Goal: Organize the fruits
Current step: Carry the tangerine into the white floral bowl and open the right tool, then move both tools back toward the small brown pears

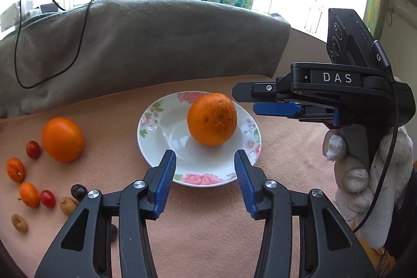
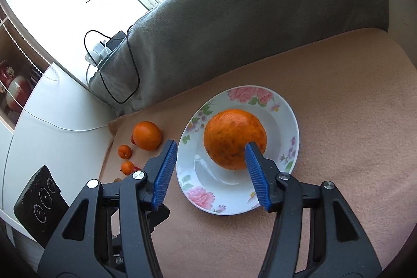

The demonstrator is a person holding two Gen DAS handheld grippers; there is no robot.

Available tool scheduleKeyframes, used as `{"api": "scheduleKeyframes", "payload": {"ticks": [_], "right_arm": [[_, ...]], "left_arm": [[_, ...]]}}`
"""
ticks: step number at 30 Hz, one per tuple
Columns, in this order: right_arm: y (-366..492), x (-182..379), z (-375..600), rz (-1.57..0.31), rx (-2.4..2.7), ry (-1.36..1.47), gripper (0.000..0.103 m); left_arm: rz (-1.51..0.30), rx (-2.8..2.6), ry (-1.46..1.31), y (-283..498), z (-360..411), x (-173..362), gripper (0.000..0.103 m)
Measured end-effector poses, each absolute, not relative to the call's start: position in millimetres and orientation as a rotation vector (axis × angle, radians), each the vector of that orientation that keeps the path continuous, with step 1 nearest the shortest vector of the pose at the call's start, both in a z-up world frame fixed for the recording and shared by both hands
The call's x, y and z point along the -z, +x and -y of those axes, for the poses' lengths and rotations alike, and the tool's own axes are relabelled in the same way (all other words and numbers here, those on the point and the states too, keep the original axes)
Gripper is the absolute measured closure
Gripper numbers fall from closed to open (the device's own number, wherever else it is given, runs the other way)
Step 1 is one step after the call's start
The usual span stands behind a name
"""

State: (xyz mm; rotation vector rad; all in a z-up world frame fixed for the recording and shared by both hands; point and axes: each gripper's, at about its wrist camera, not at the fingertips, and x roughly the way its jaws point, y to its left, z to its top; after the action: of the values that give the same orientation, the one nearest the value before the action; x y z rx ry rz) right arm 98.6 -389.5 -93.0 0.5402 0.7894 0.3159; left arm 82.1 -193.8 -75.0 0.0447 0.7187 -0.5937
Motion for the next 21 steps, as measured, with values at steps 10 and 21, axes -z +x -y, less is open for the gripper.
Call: {"api": "scheduleKeyframes", "payload": {"ticks": [10, 21], "right_arm": [[80.8, 81.2, 380.7, -0.758, -0.273, 0.446, 0.027], [57.7, 77.7, 358.0, -0.749, -0.261, 0.366, 0.018]], "left_arm": [[-0.705, 0.556, 0.031, 70.5, 179.7, 66.3, 0.035], [-0.711, 0.515, 0.015, 61.4, 152.4, 66.3, 0.034]]}}
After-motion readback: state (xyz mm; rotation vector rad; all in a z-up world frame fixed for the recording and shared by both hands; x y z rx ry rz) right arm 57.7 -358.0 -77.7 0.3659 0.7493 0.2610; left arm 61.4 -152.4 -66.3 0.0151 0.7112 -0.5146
